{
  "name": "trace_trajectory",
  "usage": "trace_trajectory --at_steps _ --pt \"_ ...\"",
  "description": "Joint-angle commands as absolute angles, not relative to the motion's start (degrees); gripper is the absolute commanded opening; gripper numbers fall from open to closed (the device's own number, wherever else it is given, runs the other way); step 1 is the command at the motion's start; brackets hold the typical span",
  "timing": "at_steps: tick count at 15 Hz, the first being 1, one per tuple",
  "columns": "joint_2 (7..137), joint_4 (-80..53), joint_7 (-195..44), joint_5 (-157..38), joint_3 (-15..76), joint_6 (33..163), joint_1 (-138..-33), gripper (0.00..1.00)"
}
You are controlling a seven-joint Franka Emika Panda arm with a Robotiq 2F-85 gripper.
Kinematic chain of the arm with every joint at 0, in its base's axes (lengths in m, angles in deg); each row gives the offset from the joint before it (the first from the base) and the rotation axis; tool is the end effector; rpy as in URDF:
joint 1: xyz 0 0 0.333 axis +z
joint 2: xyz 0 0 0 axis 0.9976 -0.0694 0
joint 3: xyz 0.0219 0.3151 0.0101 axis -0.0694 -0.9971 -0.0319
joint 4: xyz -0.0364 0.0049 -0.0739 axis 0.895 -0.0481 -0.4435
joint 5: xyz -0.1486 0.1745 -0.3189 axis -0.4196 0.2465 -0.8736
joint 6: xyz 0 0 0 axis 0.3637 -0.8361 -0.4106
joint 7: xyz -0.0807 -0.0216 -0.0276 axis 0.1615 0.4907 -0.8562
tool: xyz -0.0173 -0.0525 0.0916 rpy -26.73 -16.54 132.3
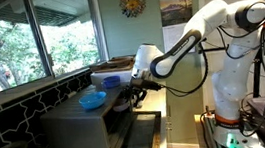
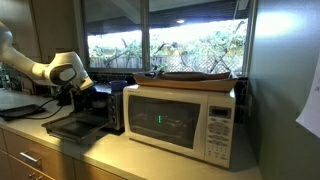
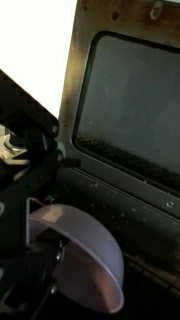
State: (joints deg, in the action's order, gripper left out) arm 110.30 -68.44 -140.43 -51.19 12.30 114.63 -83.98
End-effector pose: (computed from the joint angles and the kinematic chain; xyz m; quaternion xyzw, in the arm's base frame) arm 0.4279 0.1227 0.4388 -0.8544 0.4704 -0.1714 0.1395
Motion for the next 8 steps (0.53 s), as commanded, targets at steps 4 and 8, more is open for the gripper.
trace_trajectory --at_steps 4,8 --pt "110.3 -70.2 -139.6 -51.7 11.6 116.9 -83.9 0.89" --pt "110.3 -70.5 -139.3 -51.8 11.4 117.1 -83.9 0.99"
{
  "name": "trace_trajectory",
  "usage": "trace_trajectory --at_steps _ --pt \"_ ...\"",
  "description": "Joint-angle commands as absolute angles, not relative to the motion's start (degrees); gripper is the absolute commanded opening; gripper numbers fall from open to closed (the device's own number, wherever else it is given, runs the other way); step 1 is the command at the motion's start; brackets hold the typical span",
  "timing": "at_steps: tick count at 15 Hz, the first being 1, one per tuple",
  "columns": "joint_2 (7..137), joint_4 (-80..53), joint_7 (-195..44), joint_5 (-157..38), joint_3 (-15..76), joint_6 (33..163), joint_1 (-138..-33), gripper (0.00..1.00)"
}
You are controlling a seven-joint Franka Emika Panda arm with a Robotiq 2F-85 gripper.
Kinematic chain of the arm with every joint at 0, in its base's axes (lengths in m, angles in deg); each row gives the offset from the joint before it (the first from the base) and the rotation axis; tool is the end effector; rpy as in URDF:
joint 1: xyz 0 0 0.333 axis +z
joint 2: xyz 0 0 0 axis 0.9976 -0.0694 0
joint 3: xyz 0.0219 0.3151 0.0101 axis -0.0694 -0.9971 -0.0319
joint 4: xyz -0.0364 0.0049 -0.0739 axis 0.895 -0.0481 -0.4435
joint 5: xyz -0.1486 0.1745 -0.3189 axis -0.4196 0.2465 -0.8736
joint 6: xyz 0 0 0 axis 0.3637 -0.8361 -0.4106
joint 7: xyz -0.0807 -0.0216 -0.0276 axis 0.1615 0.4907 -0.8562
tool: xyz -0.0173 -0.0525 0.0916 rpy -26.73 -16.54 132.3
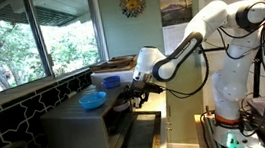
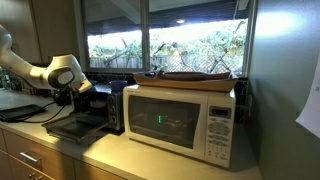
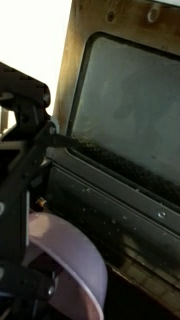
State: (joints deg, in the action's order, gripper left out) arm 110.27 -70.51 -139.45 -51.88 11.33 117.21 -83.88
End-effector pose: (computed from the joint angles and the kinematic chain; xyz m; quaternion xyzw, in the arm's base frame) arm 0.4208 0.1280 0.4262 -0.8635 0.4513 -0.1794 0.1357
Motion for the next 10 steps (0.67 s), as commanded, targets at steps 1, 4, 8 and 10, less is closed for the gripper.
trace_trajectory --at_steps 1,4,8,10 --pt "110.3 -70.5 -139.3 -51.8 11.4 117.1 -83.9 1.00" --pt "111.8 -71.2 -140.4 -57.1 9.6 119.6 -86.6 1.00" --pt "112.7 -72.7 -140.6 -60.0 8.5 125.6 -87.9 1.00" --pt "113.1 -73.9 -140.3 -60.5 7.9 129.2 -88.6 1.00"
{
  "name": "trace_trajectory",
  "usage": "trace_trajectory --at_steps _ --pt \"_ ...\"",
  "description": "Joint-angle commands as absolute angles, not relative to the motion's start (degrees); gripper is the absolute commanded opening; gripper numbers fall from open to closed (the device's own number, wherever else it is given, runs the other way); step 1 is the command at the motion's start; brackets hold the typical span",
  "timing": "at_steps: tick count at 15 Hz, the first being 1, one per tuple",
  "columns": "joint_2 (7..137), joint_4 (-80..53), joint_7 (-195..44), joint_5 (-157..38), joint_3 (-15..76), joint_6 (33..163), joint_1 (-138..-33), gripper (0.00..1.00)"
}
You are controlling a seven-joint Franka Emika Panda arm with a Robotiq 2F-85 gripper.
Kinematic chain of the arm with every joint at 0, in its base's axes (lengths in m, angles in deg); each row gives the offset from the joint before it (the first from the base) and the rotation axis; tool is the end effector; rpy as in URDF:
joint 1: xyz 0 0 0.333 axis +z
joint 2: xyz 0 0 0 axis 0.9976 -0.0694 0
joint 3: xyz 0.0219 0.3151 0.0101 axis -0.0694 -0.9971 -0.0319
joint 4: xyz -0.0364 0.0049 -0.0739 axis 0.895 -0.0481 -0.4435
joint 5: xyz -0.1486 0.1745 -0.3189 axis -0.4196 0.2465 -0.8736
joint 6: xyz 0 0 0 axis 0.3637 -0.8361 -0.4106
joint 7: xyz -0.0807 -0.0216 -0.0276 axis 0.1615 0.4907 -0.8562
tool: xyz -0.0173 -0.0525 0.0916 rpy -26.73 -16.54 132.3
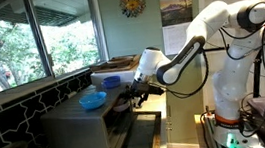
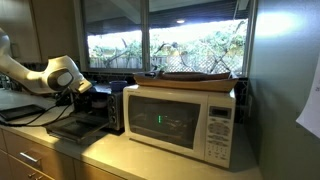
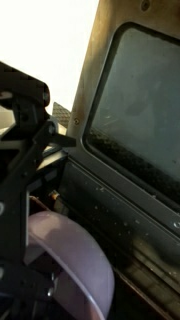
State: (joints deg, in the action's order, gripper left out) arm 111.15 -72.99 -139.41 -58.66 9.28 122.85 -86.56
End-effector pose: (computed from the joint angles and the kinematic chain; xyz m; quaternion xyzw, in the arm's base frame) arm 0.4157 0.1255 0.4226 -0.8745 0.4082 -0.2323 0.1213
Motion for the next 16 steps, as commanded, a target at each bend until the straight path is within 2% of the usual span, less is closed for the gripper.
trace_trajectory --at_steps 1,6,16 --pt "111.4 -73.6 -138.9 -58.4 8.7 124.3 -87.1 1.00" --pt "111.3 -73.9 -138.9 -58.4 8.6 124.8 -87.2 1.00" --pt "114.7 -75.6 -138.8 -77.9 -0.5 135.9 -98.9 1.00"
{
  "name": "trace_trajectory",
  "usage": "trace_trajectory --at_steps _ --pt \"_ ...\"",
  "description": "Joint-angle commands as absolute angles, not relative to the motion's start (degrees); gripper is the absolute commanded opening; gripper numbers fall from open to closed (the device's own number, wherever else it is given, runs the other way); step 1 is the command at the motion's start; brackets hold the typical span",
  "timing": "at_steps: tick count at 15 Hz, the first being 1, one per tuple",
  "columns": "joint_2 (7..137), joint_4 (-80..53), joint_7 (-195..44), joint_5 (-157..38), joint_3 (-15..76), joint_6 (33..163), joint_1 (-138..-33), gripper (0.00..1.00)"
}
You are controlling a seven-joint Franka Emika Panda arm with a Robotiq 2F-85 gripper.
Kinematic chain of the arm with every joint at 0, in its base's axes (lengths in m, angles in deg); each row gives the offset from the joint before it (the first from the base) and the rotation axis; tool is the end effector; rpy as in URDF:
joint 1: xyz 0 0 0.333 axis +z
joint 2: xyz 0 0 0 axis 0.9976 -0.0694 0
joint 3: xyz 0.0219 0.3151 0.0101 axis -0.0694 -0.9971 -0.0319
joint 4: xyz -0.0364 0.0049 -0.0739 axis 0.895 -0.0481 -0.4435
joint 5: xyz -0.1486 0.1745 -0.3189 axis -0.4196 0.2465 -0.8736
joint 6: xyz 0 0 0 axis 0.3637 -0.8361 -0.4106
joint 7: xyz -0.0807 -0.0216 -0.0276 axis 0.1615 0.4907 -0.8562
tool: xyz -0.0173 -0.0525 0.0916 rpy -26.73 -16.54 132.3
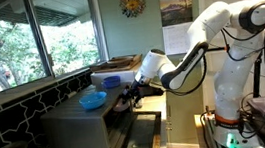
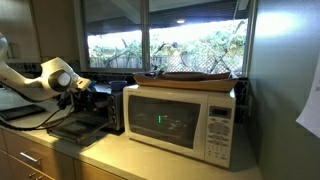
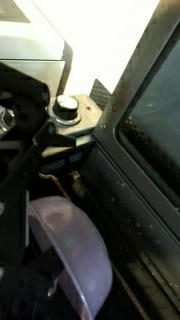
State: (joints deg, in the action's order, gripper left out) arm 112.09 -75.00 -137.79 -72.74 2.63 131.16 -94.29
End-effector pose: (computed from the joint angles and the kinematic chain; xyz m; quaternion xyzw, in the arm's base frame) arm 0.4108 0.1325 0.4202 -0.8988 0.2899 -0.3191 0.0788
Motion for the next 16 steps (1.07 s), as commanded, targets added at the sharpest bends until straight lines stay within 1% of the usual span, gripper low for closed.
trace_trajectory --at_steps 1,4,5,9,16 --pt "115.4 -76.0 -139.1 -79.7 -1.6 137.6 -100.5 1.00" --pt "117.4 -76.4 -139.4 -82.2 -4.2 142.1 -104.2 1.00" --pt "115.2 -76.4 -137.8 -80.2 -2.2 138.5 -100.8 1.00" --pt "116.5 -77.0 -137.8 -80.8 -3.7 140.3 -102.5 1.00" --pt "116.7 -78.4 -129.5 -81.3 1.8 141.0 -96.9 1.00"
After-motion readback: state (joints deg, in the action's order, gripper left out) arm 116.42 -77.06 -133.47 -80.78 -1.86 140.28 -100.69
